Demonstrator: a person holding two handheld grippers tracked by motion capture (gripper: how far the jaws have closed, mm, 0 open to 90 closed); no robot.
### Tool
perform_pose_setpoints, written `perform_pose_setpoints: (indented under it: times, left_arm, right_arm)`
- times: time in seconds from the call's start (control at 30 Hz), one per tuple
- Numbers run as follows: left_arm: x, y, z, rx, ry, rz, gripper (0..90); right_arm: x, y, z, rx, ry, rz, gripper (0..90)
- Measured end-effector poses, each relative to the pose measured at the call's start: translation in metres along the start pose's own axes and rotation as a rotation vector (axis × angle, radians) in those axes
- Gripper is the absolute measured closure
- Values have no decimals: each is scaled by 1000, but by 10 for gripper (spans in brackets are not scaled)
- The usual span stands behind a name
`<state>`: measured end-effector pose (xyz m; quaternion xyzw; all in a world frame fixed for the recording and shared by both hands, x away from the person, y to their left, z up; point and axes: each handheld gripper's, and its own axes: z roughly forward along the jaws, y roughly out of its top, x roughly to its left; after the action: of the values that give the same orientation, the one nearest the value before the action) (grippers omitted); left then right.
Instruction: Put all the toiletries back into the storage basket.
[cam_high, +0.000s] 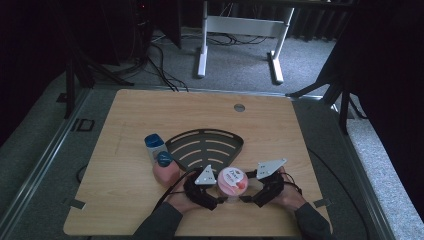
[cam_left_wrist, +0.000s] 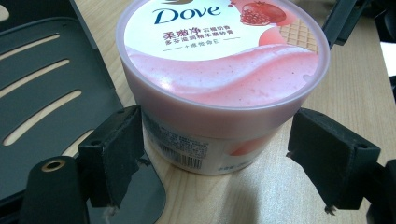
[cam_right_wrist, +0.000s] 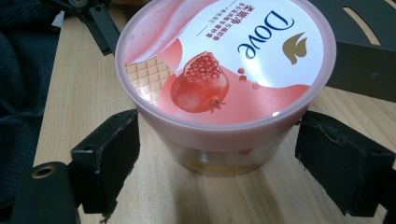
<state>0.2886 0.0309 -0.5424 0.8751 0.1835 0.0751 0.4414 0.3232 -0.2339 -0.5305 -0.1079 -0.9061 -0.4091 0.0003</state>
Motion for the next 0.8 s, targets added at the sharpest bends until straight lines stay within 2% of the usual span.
perform_pose_setpoints:
  times: [0.37, 0.5, 0.6, 0.8]
  left_arm:
    - [1, -1, 0, -2, -4, 6, 189]
    - [0, 0, 0, -2, -3, 6, 190]
    - [-1, 2, -1, 5, 14, 28, 192]
    - [-2, 3, -1, 6, 18, 24, 194]
  right_arm:
    - [0, -1, 4, 24, -15, -18, 144]
    - [0, -2, 4, 15, -8, -6, 137]
    - [0, 0, 3, 11, -9, -11, 135]
    - [1, -1, 3, 6, -21, -11, 133]
